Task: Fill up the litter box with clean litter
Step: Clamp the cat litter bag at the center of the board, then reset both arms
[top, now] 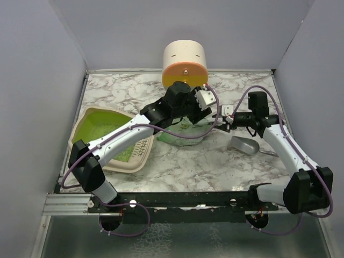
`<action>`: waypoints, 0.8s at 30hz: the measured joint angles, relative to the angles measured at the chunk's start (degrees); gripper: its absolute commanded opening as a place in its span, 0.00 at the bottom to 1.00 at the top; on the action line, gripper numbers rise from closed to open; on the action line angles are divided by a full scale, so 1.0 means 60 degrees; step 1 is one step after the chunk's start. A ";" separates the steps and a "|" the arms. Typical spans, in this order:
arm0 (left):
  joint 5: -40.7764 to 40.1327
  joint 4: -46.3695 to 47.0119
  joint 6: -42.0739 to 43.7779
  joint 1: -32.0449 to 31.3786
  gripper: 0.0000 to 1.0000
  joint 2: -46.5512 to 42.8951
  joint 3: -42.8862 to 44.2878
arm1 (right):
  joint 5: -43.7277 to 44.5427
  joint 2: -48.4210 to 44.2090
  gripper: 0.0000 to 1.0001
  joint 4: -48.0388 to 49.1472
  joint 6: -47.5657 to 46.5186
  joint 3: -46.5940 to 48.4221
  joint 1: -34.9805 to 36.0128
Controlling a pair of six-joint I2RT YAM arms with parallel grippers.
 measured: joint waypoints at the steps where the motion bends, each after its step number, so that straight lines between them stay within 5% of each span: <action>1: -0.0025 0.0084 -0.0062 0.0033 0.59 -0.0040 -0.0055 | 0.0084 -0.0142 0.45 0.0018 0.0175 0.0000 -0.0004; 9: -0.0692 0.0831 -0.0820 0.0386 0.61 -0.0845 -0.1067 | 0.1322 -0.0739 0.45 0.0845 0.2801 0.0171 -0.0237; 15: -0.1694 0.1636 -0.1654 0.0769 0.64 -0.2444 -0.2492 | 0.3730 -0.0466 0.46 0.1031 0.5610 0.1650 -0.0331; 21: -0.2841 0.2280 -0.2550 0.1308 0.72 -0.4488 -0.4262 | 0.6473 -0.0754 0.64 0.1286 0.7785 0.1894 -0.0554; 24: -0.3617 0.2353 -0.2761 0.1501 0.73 -0.5370 -0.5009 | 0.7876 -0.0820 0.65 0.1588 0.8495 0.1778 -0.0637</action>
